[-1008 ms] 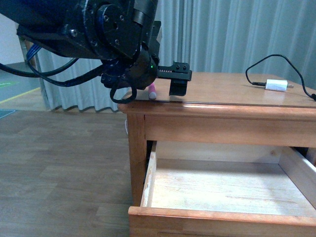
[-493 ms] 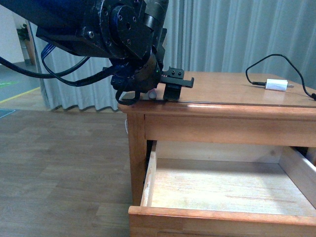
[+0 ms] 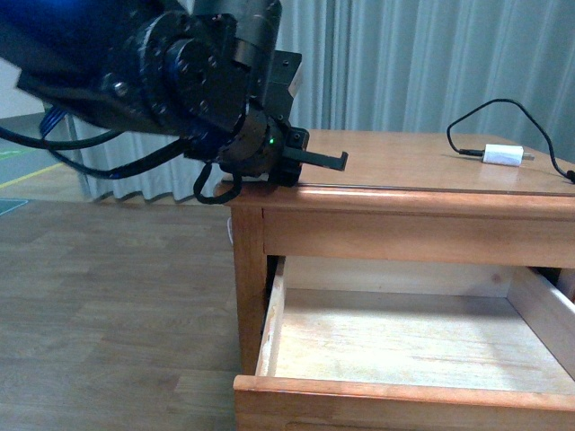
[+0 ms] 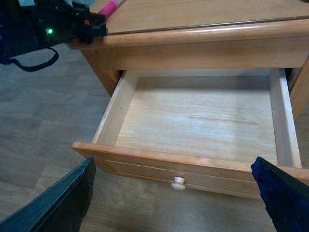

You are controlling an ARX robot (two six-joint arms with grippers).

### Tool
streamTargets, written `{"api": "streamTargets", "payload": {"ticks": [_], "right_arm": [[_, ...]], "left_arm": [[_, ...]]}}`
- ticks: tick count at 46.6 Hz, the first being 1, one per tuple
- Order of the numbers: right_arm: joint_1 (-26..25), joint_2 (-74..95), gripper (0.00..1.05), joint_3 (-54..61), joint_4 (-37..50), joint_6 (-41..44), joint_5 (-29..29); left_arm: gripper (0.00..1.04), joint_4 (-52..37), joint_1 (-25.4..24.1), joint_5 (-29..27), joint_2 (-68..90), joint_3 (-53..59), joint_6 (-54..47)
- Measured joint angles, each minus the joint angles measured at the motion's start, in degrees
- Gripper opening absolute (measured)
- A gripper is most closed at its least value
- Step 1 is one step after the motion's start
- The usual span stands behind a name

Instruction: Place pink marker in drawer with both arms

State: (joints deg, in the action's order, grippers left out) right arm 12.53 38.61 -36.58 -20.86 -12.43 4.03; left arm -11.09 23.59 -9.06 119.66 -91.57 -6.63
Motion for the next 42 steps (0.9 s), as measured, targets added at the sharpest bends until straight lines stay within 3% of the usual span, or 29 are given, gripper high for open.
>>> {"api": "streamTargets", "payload": {"ticks": [6, 12, 15, 21, 27, 42], "right_arm": [[0.0, 0.0, 0.96, 0.0, 0.0, 0.0, 0.0], [0.0, 0.0, 0.96, 0.0, 0.0, 0.0, -0.02], [0.0, 0.0, 0.96, 0.0, 0.0, 0.0, -0.02], [0.0, 0.0, 0.96, 0.0, 0.0, 0.0, -0.02], [0.0, 0.0, 0.96, 0.0, 0.0, 0.0, -0.04], [0.0, 0.0, 0.96, 0.0, 0.0, 0.0, -0.04]], "left_arm": [[0.15, -11.54, 0.96, 13.64, -9.55, 15.02, -10.29], [0.15, -13.55, 2.62, 25.35, -21.11, 27.82, -19.15], [0.15, -13.81, 2.93, 28.11, -23.12, 31.3, -22.29], [0.15, -13.88, 3.1, 28.24, -23.02, 34.73, -26.16], [0.15, -18.6, 3.82, 23.8, -18.64, 35.95, -29.73], [0.15, -25.4, 6.16, 15.17, -3.63, 30.71, -25.35]]}}
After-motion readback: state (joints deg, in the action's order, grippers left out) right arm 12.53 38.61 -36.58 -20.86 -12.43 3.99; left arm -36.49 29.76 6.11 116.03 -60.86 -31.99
